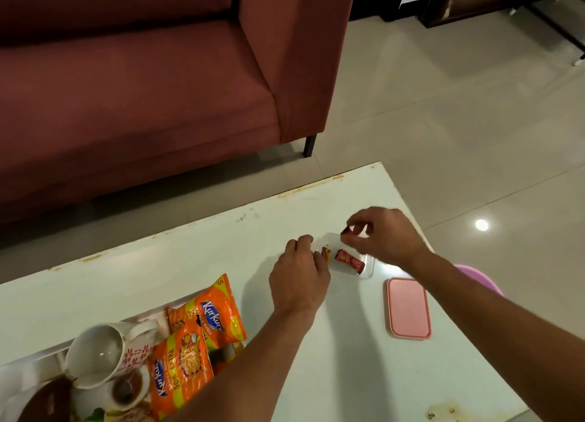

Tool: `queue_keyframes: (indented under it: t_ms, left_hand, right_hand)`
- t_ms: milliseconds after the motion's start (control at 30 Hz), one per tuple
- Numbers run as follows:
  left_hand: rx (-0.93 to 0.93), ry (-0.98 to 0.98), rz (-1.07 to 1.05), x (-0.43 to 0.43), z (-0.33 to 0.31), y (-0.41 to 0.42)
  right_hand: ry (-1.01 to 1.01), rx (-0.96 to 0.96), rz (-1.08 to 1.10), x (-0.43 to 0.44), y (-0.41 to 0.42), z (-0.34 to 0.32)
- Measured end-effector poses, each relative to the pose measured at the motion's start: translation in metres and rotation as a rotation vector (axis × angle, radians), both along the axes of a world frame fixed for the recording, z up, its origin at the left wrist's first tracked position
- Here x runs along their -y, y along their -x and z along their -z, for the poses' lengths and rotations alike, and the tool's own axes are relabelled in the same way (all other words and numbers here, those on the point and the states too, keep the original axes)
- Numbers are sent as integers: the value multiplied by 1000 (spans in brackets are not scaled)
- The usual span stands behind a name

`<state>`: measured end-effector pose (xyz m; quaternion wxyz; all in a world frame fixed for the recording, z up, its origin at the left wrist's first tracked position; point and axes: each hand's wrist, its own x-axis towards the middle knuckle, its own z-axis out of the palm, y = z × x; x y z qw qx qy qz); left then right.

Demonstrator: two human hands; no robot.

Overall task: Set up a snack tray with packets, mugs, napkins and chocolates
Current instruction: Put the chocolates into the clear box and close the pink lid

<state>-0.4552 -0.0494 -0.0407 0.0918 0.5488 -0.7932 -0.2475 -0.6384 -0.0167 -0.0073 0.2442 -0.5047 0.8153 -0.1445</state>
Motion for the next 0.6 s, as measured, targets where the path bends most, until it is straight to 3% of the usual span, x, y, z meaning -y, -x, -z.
queue_keyframes:
  t_ms: [133, 233, 300, 367, 467, 600]
  left_hand:
    - [22, -17, -1, 0, -1, 1]
    - [45, -33, 17, -3, 0, 0]
    - [54, -60, 9, -5, 2, 1]
    - [64, -76, 0, -7, 4, 2]
    - [64, -75, -5, -11, 6, 4]
    - [51, -73, -32, -15, 3, 7]
  right_hand:
    - [-68, 7, -13, -20, -6, 4]
    - [147, -35, 261, -43, 1, 3]
    - [184, -47, 505, -72, 6, 9]
    - [16, -43, 650, -102, 6, 22]
    - [-317, -55, 596, -134, -14, 46]
    - [-350, -189, 508, -139, -34, 57]
